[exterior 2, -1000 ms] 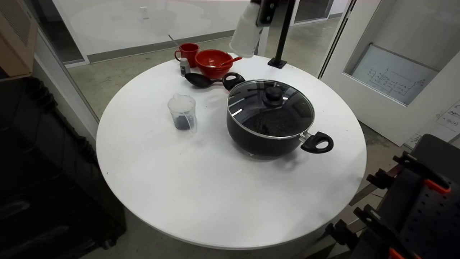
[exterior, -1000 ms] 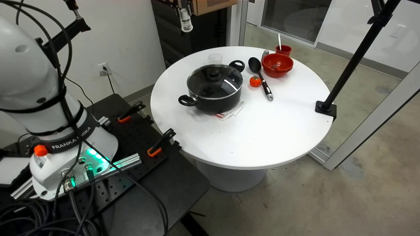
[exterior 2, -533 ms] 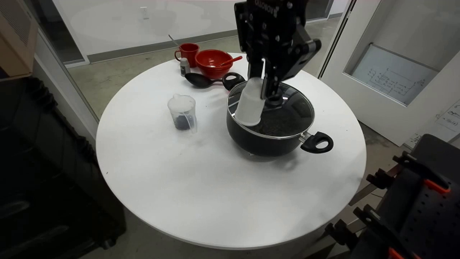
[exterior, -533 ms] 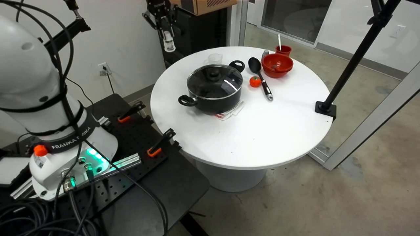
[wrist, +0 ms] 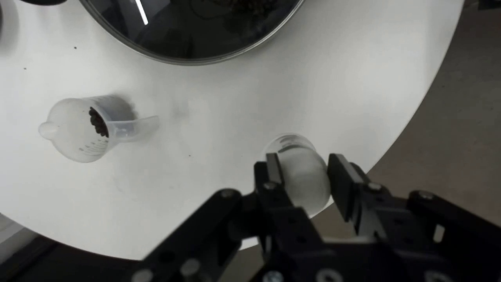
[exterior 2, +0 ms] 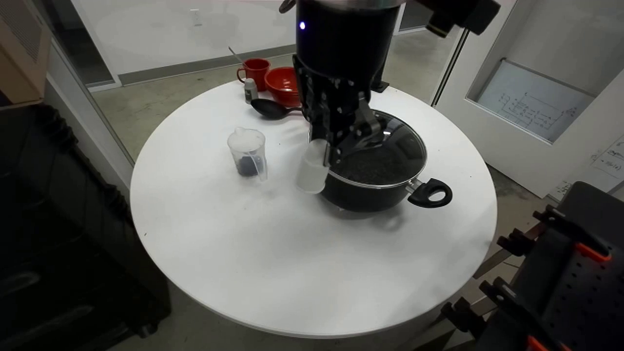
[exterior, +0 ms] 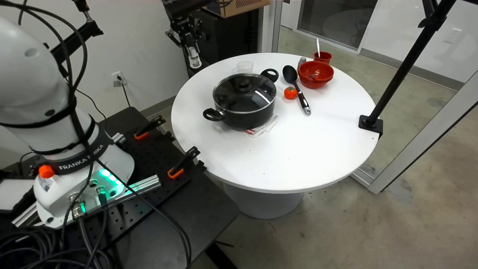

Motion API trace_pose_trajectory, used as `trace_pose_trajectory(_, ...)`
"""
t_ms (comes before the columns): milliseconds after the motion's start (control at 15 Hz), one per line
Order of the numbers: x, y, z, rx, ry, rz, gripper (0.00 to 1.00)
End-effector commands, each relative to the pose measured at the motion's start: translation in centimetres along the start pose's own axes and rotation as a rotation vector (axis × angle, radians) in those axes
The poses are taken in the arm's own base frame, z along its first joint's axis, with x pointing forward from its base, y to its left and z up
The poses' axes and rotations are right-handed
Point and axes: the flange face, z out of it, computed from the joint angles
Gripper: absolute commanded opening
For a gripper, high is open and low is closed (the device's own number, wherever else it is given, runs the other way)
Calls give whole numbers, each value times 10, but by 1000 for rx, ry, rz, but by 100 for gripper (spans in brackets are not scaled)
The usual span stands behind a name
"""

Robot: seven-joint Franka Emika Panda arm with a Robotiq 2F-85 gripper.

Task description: Move the plastic bottle to the left side of the table.

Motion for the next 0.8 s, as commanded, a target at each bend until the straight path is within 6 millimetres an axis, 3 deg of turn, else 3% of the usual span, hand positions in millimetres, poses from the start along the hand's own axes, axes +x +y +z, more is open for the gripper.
trace_pose_trajectory(0,17,27,-2,-70,26,59,10)
trace_pose_trajectory(400,41,65,7,-135,-29,112,10)
trace_pose_trajectory(467,44,67,10,-127,-35,120,10)
trace_pose_trajectory(533,34,55,1,-125,-10,104,10)
trace_pose_trajectory(600,35,57,5,-121,-11,107,35)
trace_pose_trajectory(733,35,56,6,-117,-12,105,35)
